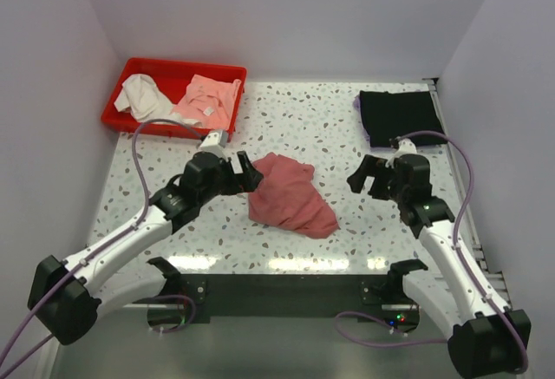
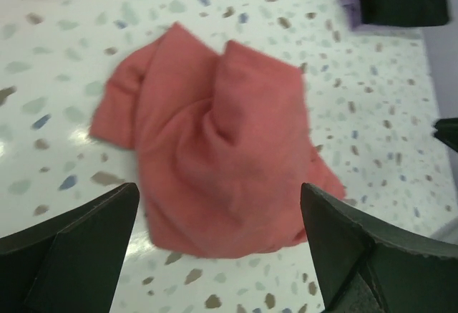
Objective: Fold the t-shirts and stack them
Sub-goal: Flatten the tshirt out
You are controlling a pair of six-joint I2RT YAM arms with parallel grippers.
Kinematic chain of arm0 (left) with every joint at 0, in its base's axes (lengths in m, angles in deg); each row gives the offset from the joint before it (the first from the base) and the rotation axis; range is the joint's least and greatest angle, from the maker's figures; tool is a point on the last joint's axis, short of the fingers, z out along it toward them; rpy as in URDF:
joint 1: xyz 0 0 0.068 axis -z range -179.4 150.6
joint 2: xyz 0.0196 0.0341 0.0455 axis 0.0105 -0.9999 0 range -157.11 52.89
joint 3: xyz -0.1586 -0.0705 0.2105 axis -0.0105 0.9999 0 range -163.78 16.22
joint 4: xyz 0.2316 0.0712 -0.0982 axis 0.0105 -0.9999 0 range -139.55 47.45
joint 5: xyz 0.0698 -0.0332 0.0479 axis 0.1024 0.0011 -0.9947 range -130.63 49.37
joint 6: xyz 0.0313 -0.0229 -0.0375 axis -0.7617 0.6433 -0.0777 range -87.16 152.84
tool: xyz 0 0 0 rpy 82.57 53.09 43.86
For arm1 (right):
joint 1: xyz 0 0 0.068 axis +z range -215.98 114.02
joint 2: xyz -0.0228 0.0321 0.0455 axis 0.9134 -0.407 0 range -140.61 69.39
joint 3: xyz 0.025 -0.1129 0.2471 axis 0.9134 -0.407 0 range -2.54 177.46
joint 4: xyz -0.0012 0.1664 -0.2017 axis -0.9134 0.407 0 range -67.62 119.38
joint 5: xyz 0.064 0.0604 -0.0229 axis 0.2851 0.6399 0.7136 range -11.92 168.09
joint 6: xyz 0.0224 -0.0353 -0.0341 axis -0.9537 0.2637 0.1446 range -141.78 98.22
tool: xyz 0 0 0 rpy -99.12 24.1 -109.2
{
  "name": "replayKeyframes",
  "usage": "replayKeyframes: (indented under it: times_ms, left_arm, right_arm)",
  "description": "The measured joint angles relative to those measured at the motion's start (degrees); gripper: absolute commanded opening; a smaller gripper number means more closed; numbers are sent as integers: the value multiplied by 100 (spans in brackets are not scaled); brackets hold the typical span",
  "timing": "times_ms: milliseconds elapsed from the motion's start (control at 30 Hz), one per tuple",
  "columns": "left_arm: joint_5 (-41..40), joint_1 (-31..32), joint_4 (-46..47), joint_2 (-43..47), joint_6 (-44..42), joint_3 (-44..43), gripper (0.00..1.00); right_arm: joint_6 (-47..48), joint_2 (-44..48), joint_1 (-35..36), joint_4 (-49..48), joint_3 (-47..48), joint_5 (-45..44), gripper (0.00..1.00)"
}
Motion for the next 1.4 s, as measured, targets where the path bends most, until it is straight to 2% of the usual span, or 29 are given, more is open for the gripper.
replayKeyframes:
  times_ms: [100, 200, 333, 467, 567, 700, 867, 967, 1000, 1033, 1233, 1267, 1400]
  left_arm:
    - [-623, -31, -638, 107, 205, 223, 100]
    - [-914, -177, -1019, 39, 332, 369, 100]
    - [-815, -695, -841, -540, 313, 387, 100]
    - [-503, -1047, -420, -1484, 238, 332, 95]
    - [-173, -1054, -168, -2079, 142, 205, 88]
    - [208, -1054, 203, -2664, 55, -26, 68]
    - [520, -1054, 658, -3182, -22, -306, 56]
    - [728, -1047, 903, -3403, -31, -404, 31]
    - [769, -1040, 949, -3480, -20, -420, 11]
    - [809, -1034, 1003, -3550, 11, -428, 0]
    - [787, -1016, 1047, -3617, -63, -474, 0]
    - [743, -1014, 1008, -3578, -68, -474, 0]
    - [422, -1001, 807, -3016, -136, -289, 0]
  right_arm:
    - [-76, -63, 195, 116, 0, 291, 99]
    - [-201, -52, 732, 210, 0, 313, 99]
    - [-461, -20, 1561, 278, -157, 168, 99]
    - [-640, -74, 1762, 363, -411, 44, 99]
    - [-767, -275, 1764, 369, -487, 15, 99]
    - [-866, -407, 1775, 343, -509, 7, 99]
    - [-918, -402, 1797, 286, -535, -79, 99]
    - [-929, -404, 1797, 179, -590, -59, 98]
    - [-929, -407, 1797, 146, -605, -37, 98]
    - [-929, -417, 1797, 109, -623, -13, 97]
    - [-905, -855, 1799, -166, -627, 90, 86]
    - [-898, -979, 1799, -223, -627, 101, 79]
    - [-848, -1574, 1799, -404, -603, 195, 70]
